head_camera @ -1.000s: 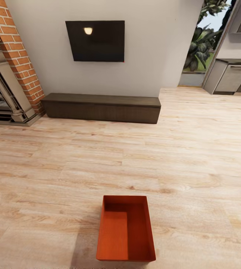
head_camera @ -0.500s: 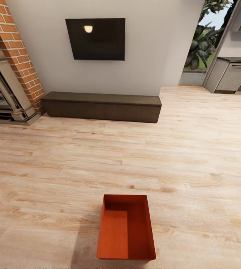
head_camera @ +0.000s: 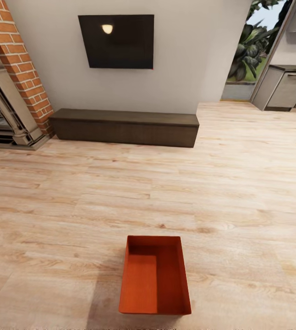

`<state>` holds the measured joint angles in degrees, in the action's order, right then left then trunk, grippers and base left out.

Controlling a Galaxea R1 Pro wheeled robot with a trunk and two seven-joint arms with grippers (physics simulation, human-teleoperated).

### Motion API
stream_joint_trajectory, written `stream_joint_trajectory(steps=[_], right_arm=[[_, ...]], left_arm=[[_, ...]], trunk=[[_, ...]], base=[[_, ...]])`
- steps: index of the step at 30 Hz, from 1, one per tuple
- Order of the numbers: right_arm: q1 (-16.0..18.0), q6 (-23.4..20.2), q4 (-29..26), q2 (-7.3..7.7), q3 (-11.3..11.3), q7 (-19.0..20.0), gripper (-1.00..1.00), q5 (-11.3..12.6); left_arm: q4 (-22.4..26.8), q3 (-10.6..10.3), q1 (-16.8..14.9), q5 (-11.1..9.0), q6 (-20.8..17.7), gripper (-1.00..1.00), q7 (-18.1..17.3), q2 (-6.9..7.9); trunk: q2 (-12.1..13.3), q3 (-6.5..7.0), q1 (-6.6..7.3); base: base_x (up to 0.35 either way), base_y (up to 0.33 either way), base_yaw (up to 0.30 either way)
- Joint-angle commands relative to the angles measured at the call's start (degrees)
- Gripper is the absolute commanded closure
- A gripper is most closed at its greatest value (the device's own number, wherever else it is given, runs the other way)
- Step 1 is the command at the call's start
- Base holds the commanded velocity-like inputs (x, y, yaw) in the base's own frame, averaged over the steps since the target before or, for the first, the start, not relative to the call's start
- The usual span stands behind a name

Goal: Move the two storage containers from the living room to the garage. In the garage, place one container on the floor and stack the other container on top of it (either order is fine).

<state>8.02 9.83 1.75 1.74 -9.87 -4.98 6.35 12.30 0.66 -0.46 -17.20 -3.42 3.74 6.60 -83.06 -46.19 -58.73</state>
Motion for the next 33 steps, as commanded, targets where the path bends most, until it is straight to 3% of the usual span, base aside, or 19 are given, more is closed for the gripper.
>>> stream_joint_trajectory(steps=[1, 17, 33], right_arm=[[0.1, 0.4, 0.2, -0.04, -0.5, 0.0, -1.00, 0.6], [0.1, 0.4, 0.2, -0.07, -0.5, 0.1, -1.00, 0.6], [0.1, 0.4, 0.2, -0.11, -0.5, 0.1, -1.00, 0.6]], left_arm=[[0.2, 0.0, 0.0, -0.2, -0.4, -1.00, 0.2, 0.30], [-0.7, 0.1, 0.0, -0.3, 2.0, -1.00, 0.1, 0.25], [-0.7, 0.4, 0.0, -0.6, 2.0, -1.00, -0.7, -1.20]], trunk=[[0.0, -0.13, 0.00], [0.0, -1.60, 0.00], [0.0, -3.07, 0.00]], base=[[0.000, 0.000, 0.000], [0.000, 0.000, 0.000], [0.000, 0.000, 0.000]])
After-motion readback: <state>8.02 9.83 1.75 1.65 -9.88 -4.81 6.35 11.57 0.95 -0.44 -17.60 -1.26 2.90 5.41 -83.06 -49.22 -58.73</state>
